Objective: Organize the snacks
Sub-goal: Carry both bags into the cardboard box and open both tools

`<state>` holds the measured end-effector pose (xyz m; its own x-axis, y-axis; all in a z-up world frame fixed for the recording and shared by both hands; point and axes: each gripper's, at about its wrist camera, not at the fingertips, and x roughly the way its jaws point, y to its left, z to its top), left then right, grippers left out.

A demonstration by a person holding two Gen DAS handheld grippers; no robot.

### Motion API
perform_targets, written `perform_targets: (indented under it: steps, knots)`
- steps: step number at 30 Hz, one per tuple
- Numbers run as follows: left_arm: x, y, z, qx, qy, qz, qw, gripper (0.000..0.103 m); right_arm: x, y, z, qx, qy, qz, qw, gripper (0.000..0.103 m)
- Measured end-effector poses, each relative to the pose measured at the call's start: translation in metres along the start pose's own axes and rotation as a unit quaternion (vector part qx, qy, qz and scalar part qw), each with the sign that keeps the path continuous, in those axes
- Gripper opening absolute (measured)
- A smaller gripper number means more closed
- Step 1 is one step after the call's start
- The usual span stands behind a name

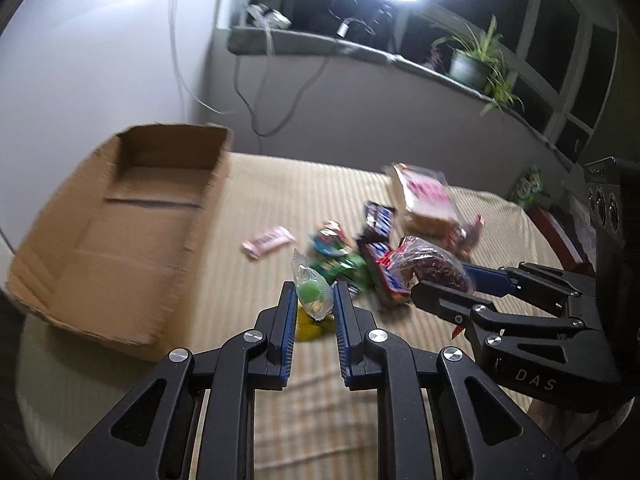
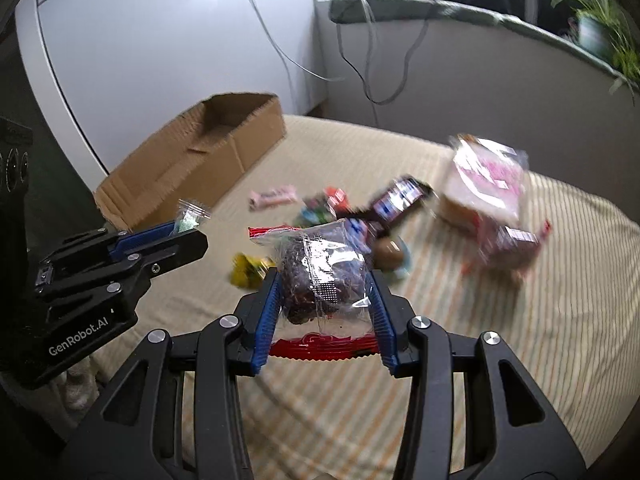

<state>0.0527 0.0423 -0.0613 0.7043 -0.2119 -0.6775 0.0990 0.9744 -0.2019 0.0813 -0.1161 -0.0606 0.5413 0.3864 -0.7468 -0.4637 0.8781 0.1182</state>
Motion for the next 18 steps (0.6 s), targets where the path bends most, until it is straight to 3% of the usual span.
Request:
perform_targets:
  steps: [18]
  knots:
    - [-0.023, 0.093, 0.012, -0.055, -0.031, 0.070, 0.9955, 0.016, 0.056, 0.104, 0.085, -0.083, -0.018, 0.046, 0.995, 0.045]
